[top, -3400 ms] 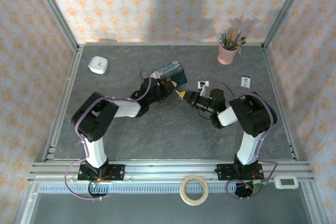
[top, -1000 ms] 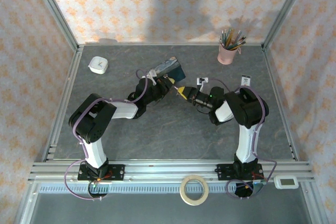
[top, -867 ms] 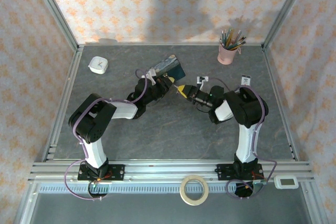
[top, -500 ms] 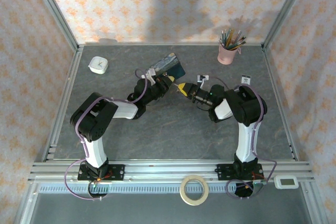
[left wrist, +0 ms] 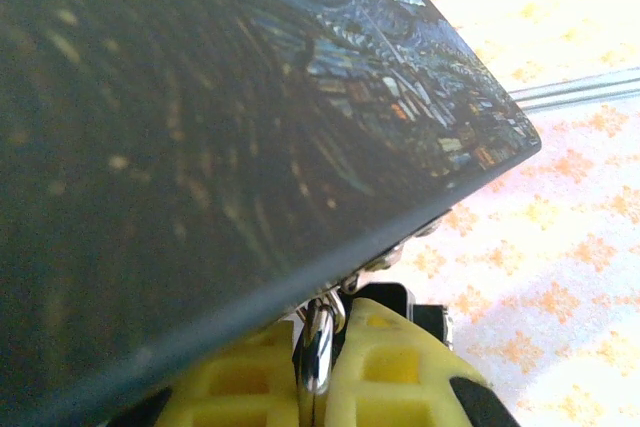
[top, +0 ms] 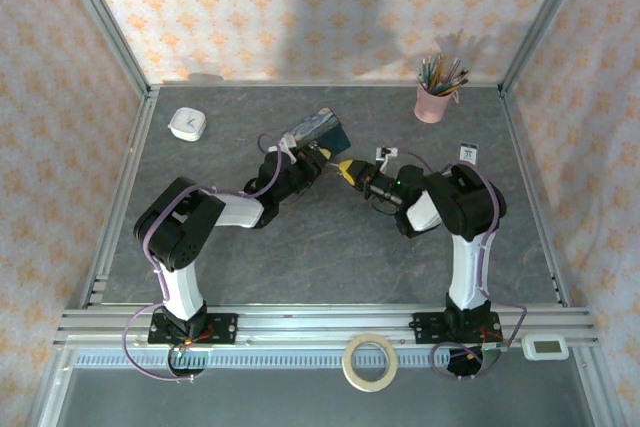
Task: Unlock the padlock with the key
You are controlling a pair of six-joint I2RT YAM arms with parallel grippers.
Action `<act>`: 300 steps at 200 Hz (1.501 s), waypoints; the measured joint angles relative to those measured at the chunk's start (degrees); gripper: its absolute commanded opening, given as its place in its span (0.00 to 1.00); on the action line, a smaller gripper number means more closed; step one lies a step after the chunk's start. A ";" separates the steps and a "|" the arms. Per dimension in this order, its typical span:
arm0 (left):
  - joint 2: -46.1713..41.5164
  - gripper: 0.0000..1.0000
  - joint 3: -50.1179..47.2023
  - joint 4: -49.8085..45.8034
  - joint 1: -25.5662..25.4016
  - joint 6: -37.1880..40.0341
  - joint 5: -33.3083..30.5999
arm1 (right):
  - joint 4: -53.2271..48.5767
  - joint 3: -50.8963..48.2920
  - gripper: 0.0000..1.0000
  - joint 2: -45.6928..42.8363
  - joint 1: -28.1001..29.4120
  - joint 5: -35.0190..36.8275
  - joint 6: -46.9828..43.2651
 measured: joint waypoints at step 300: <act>0.68 0.00 -0.26 0.72 -1.01 -8.76 -1.11 | -10.86 -3.91 0.00 -9.11 3.10 7.32 -11.96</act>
